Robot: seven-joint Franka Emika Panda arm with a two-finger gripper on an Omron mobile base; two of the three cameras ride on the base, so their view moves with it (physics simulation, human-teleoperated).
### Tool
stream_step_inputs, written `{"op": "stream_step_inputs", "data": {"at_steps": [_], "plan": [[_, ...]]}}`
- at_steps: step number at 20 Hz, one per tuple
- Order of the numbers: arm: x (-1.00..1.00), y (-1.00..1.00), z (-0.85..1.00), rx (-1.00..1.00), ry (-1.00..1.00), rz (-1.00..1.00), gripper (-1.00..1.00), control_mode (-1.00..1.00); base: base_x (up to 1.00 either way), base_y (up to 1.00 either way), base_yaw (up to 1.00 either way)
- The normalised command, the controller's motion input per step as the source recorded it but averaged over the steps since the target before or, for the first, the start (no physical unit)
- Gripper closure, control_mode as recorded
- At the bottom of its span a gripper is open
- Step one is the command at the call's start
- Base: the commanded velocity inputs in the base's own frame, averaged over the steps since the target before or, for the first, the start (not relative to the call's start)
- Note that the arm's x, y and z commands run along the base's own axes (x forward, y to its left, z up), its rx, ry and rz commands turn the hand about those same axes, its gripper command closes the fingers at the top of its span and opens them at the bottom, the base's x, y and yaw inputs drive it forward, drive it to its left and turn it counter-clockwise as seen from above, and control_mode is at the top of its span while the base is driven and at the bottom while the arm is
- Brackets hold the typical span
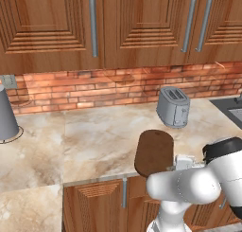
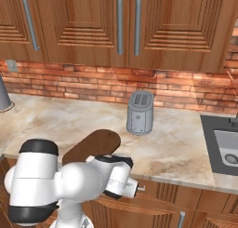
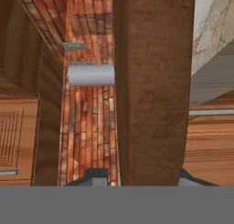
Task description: Move the cutting board and knife to the sink. Then move spray from the cabinet to the counter.
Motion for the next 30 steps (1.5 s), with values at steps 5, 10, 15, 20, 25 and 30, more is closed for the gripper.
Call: {"op": "stream_step_inputs", "data": {"at_steps": [5, 10, 15, 20, 25, 30], "plan": [[-0.13, 0.0, 0.03, 0.02, -0.13, 0.0, 1.0, -1.0, 0.0, 0.0, 0.0], [-0.47, -0.08, 0.52, 0.04, -0.32, 0.0, 1.0, -1.0, 0.0, 0.0, 0.0], [-0.42, -0.05, 0.78, 0.0, -0.32, 0.0, 1.0, -1.0, 0.0, 0.0, 0.0], [-0.23, 0.0, 0.71, 0.0, -0.2, 0.0, 1.0, -1.0, 0.0, 0.0, 0.0], [-0.15, 0.0, 0.69, 0.0, -0.14, 0.0, 1.0, -1.0, 0.0, 0.0, 0.0], [-0.02, 0.02, 0.1, 0.0, -0.01, 0.0, 1.0, -1.0, 0.0, 0.0, 0.0]]}}
